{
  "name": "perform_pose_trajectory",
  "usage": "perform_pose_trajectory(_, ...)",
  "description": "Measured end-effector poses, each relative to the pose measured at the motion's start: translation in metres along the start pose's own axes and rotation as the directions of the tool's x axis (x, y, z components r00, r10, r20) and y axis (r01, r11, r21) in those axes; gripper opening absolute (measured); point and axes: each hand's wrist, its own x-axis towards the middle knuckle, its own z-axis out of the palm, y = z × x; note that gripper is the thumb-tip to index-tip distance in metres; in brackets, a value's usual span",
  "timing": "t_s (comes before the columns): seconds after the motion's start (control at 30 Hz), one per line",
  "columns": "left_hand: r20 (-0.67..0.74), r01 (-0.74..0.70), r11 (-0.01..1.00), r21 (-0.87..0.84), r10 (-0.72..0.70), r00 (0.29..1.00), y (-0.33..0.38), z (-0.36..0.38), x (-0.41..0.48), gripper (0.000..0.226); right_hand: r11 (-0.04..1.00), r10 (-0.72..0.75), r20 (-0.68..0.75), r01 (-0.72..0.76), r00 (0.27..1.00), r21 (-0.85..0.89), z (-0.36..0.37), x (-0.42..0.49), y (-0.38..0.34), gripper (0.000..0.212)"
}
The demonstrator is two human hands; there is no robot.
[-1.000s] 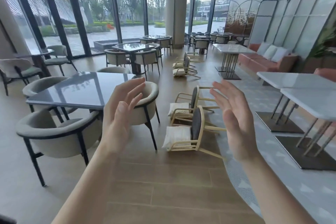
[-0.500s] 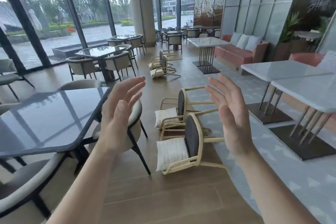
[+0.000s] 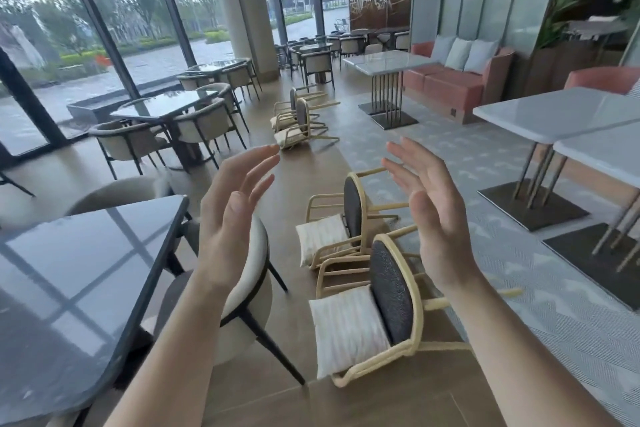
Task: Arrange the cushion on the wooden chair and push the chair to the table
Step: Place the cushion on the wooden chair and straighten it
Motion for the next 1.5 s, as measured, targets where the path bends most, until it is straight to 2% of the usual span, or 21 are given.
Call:
perform_pose_trajectory(0.23, 0.127, 0.122, 0.989, -0.088, -0.11, 0.986, -0.184, -0.015, 0.076, 0.062, 0.98, 0.186, -0.146, -0.195, 0.972, -0.047, 0.005, 0.047, 0.152, 0.088)
perform_pose_trajectory(0.4, 0.251, 0.268, 0.945, -0.186, -0.218, 0.943, -0.342, -0.009, 0.118, 0.056, 0.918, 0.344, -0.372, -0.392, 0.862, -0.061, 0.003, 0.064, 0.284, 0.097)
perform_pose_trajectory(0.53, 0.372, 0.421, 0.885, -0.197, -0.33, 0.867, -0.443, 0.015, 0.116, 0.057, 0.831, 0.46, -0.536, -0.556, 0.708, -0.021, 0.0, 0.048, 0.379, 0.103)
perform_pose_trajectory(0.67, 0.482, 0.523, 0.839, -0.148, -0.401, 0.779, -0.527, 0.048, 0.089, 0.056, 0.745, 0.526, -0.662, -0.664, 0.534, 0.057, -0.008, 0.012, 0.459, 0.087)
perform_pose_trajectory(0.73, 0.525, 0.556, 0.824, -0.113, -0.425, 0.737, -0.563, 0.066, 0.073, 0.054, 0.699, 0.565, -0.696, -0.706, 0.443, 0.118, -0.016, -0.008, 0.494, 0.096)
perform_pose_trajectory(0.77, 0.538, 0.578, 0.812, -0.087, -0.45, 0.713, -0.581, 0.074, 0.064, 0.053, 0.673, 0.583, -0.709, -0.725, 0.396, 0.148, -0.019, -0.02, 0.512, 0.098)
perform_pose_trajectory(0.83, 0.552, 0.609, 0.792, -0.04, -0.49, 0.674, -0.613, 0.083, 0.045, 0.055, 0.631, 0.615, -0.711, -0.753, 0.34, 0.186, -0.023, -0.043, 0.545, 0.088)
perform_pose_trajectory(0.9, 0.552, 0.631, 0.776, -0.006, -0.524, 0.649, -0.652, 0.091, 0.023, 0.066, 0.585, 0.659, -0.696, -0.776, 0.285, 0.236, -0.026, -0.071, 0.587, 0.085)
perform_pose_trajectory(1.0, 0.553, 0.656, 0.754, 0.046, -0.566, 0.612, -0.713, 0.102, -0.016, 0.076, 0.521, 0.706, -0.687, -0.784, 0.174, 0.337, -0.023, -0.117, 0.652, 0.098)
perform_pose_trajectory(1.1, 0.547, 0.676, 0.732, 0.08, -0.599, 0.585, -0.792, 0.108, -0.072, 0.084, 0.427, 0.742, -0.67, -0.787, 0.024, 0.446, -0.014, -0.176, 0.734, 0.103)
perform_pose_trajectory(1.27, 0.543, 0.706, 0.7, 0.105, -0.635, 0.549, -0.923, 0.105, -0.163, 0.077, 0.295, 0.704, -0.691, -0.817, -0.165, 0.495, -0.002, -0.274, 0.867, 0.119)
perform_pose_trajectory(1.33, 0.548, 0.715, 0.687, 0.13, -0.651, 0.525, -0.964, 0.101, -0.192, 0.08, 0.259, 0.641, -0.737, -0.844, -0.213, 0.469, 0.001, -0.303, 0.907, 0.119)
perform_pose_trajectory(1.4, 0.54, 0.721, 0.676, 0.153, -0.668, 0.512, -1.005, 0.093, -0.217, 0.08, 0.181, 0.572, -0.78, -0.888, -0.254, 0.422, 0.001, -0.324, 0.945, 0.113)
perform_pose_trajectory(1.5, 0.55, 0.702, 0.676, 0.225, -0.683, 0.481, -1.061, 0.083, -0.251, 0.063, 0.131, 0.433, -0.859, -0.924, -0.273, 0.36, 0.003, -0.342, 0.984, 0.111)
